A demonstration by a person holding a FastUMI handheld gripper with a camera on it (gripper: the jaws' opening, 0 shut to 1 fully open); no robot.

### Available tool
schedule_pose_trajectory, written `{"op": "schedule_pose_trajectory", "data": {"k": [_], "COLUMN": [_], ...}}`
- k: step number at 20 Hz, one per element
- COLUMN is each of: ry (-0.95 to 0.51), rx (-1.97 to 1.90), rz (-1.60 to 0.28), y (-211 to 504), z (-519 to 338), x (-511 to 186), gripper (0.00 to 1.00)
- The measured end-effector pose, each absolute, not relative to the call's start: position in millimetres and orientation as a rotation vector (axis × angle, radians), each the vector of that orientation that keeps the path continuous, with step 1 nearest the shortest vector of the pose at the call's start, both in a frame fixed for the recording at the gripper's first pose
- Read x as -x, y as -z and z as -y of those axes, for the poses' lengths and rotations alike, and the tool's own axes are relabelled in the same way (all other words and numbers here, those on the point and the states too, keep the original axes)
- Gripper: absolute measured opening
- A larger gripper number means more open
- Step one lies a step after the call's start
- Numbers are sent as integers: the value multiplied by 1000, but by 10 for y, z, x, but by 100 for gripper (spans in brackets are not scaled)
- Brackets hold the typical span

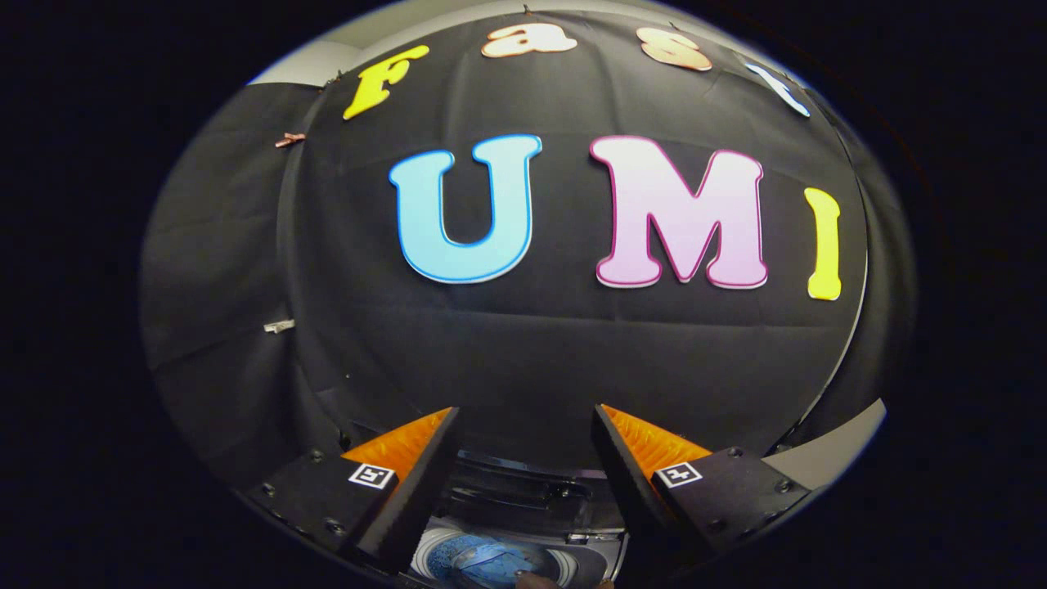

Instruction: Put the clothes into the washing machine and then close the washing machine lid.

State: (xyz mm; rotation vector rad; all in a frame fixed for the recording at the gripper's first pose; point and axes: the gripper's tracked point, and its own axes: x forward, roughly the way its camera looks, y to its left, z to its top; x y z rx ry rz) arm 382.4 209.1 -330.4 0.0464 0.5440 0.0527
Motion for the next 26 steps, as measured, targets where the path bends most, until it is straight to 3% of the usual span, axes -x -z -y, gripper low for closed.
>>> {"op": "schedule_pose_trajectory", "data": {"k": [10, 21, 26], "ry": [0, -8, -29], "rx": [-46, -104, -124], "rz": [-703, -768, -815], "y": [4063, 3928, 3824], "z": [-1972, -1937, -2048], "x": [-4038, -3814, -3207], "gripper": [100, 100, 100]}}
